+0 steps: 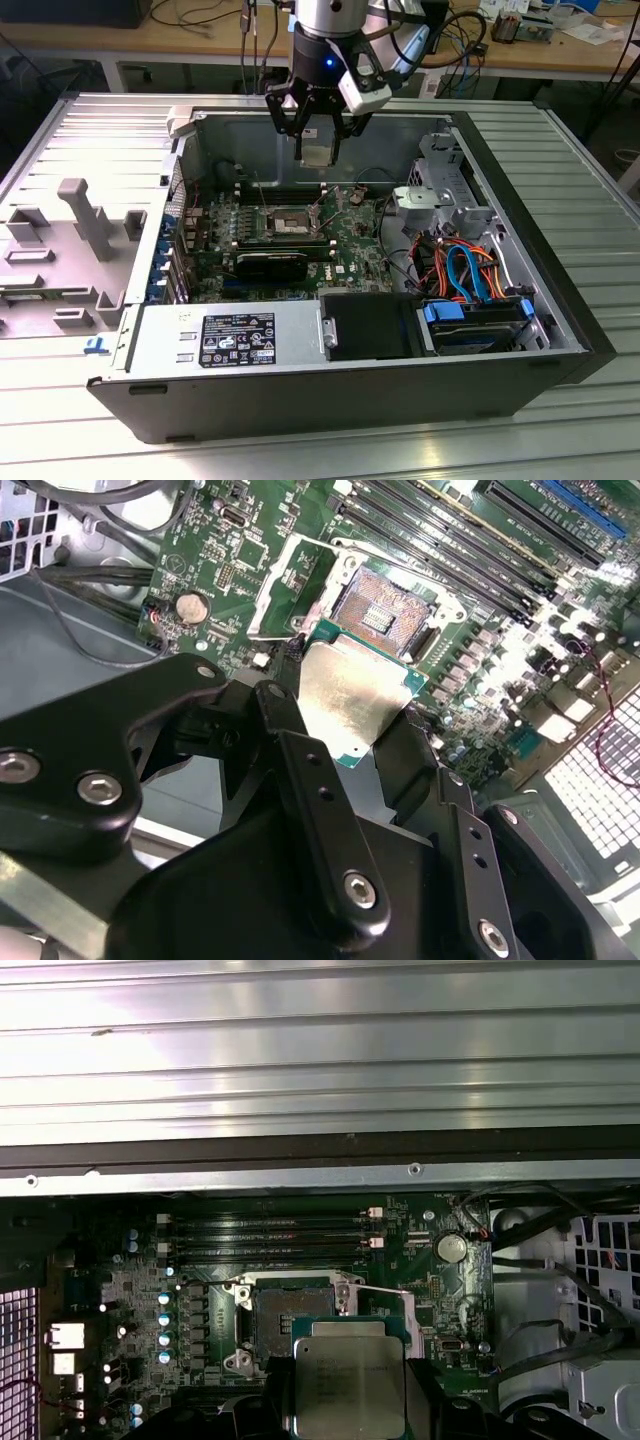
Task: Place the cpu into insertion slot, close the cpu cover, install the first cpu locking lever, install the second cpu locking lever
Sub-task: 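Place the cpu into insertion slot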
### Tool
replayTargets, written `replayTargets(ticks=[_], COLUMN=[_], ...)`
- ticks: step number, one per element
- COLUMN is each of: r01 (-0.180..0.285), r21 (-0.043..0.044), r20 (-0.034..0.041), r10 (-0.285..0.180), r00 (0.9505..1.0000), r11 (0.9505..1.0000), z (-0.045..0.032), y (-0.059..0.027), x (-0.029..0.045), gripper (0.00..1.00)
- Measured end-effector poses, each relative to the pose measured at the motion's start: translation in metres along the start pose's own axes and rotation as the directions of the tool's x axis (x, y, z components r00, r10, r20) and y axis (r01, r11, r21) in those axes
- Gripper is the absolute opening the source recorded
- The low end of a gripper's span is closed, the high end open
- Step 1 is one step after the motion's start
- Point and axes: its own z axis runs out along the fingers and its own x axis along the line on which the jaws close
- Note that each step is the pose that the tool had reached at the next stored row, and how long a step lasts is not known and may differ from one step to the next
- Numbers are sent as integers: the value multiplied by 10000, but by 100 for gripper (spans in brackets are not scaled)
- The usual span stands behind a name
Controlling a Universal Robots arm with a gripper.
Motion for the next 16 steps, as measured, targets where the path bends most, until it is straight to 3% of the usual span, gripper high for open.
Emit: replayTargets(ticks=[16], r01=[0], r21=[50], r20=[1], r10=[0], r00=[10000], r11=[10000], z=[40], y=[-7], x=[-1], gripper=[54])
